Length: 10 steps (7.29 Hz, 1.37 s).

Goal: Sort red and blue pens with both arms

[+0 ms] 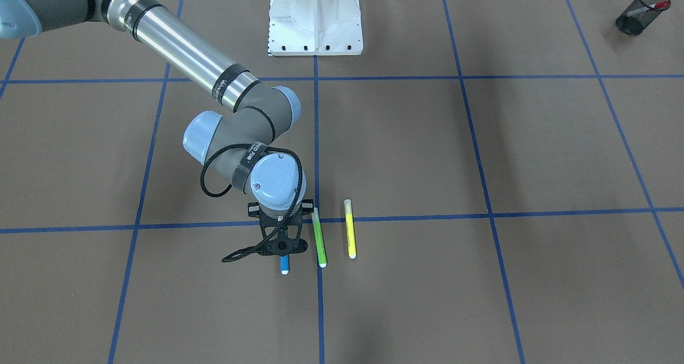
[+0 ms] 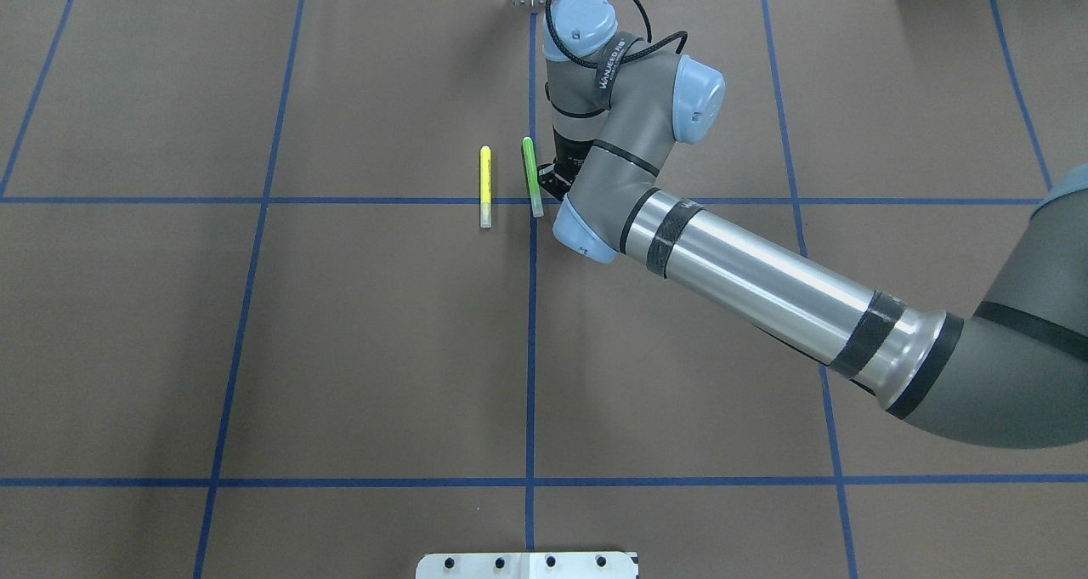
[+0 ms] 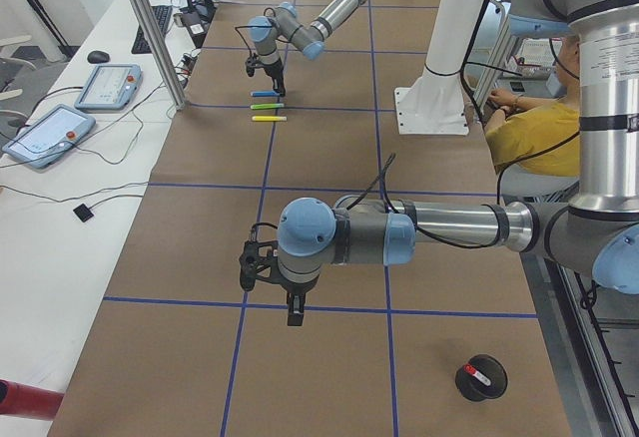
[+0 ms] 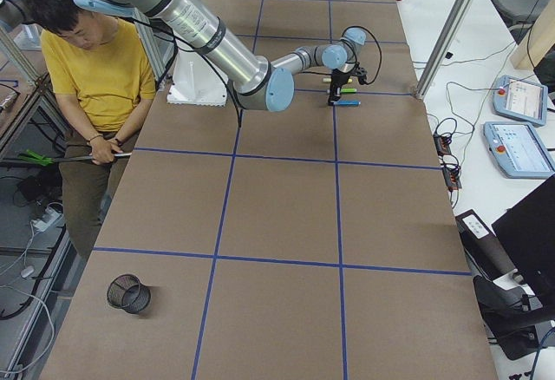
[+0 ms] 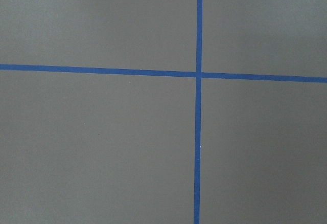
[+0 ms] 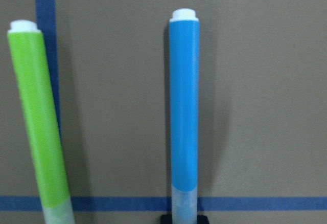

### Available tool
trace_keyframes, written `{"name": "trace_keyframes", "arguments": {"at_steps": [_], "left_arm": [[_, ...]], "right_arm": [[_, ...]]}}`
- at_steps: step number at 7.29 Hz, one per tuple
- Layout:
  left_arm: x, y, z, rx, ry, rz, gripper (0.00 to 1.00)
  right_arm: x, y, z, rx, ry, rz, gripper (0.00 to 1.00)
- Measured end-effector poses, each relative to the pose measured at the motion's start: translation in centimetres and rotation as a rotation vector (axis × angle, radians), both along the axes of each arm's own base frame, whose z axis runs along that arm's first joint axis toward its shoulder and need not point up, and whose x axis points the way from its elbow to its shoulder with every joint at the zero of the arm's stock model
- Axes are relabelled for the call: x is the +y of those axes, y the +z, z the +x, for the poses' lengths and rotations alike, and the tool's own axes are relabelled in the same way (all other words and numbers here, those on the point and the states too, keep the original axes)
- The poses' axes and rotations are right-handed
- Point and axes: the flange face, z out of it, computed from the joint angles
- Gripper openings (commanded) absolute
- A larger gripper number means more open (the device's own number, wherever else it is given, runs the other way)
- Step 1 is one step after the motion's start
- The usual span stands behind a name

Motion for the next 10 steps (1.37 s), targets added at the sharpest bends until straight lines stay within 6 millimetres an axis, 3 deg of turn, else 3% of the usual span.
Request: {"name": "trace_keyframes", "arguments": {"at_steps": [2,3,5,7,10], "left_arm": [[0.0,0.0,0.0,0.000,0.000,-0.001,0.99],[0.0,0.0,0.0,0.000,0.000,-0.001,1.00],[0.0,0.0,0.0,0.001,-0.001,-0.002,0.99],[0.0,0.0,0.0,0.001,-0.002,-0.003,1.00],[0.0,0.0,0.0,0.002,-0.003,-0.003,1.00]], "right_arm": [[0.4,-1.0,0.9,-0.005,0.002,0.005,0.00],[0.6,-2.3,2.4,-0.002,0.010,0.003,0.00],[0.6,-3.3,7.2,-0.011,0.047,0.008,0.00],[1.2,-0.2,13.3,-0.033,0.041,0.066,0.00],[2.5,7.1,24.1,-0.023,-0.072,0.205,0.00]]}}
